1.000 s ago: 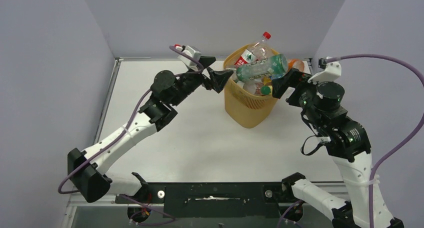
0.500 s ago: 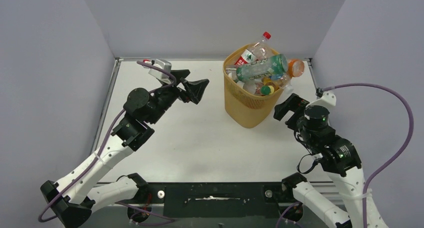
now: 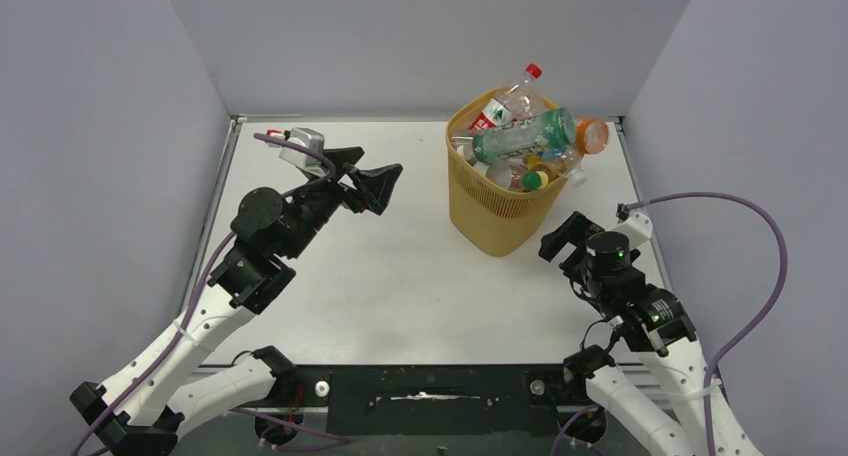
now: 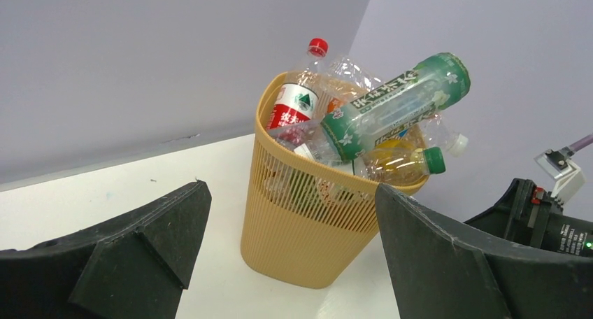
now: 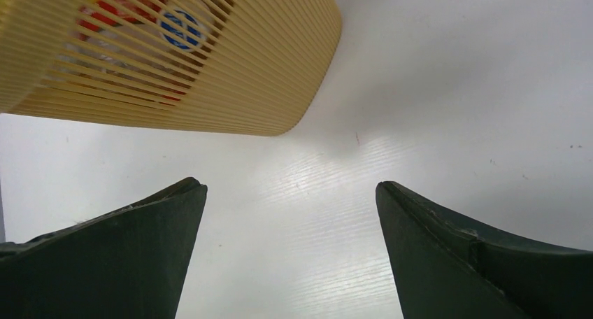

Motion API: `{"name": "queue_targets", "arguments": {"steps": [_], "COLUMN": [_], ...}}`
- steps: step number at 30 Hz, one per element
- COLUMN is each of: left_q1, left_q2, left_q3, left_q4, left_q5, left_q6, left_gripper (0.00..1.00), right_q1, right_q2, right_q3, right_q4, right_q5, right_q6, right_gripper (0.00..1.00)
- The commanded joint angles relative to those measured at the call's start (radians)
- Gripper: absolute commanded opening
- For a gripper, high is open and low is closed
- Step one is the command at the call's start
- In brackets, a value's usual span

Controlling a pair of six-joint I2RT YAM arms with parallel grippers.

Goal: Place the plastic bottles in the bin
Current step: Move the trash bin to the center of the board.

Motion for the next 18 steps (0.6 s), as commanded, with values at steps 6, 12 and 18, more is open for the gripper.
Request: {"name": "queue_targets", "arguments": {"steps": [6,12,18], "left_q1": [0.019,0.028,0.031], "left_q2": [-0.020,-0.028,-0.031], "left_q3": [-0.013,-0.018,-0.021], "left_q4": [0.018,0.007,-0.008], "left_q5": [0.012,0.014,0.015], "left_q6": [-0.015,-0.016,-0.018], "left_gripper": [0.89,0.89,0.89], "right_q1": [-0.003,-0.030,-0.255], "right_q2": [0.015,0.012,0.031], "right_q3": [-0.204,-0.325,-0.438], "right_q4": [0.195,0.292,0.445], "right_q5": [-0.042,-0.070,-0.276], "right_q6": [0.129,0.174,0.129], "right_gripper": [0.98,0.98,0.98]}}
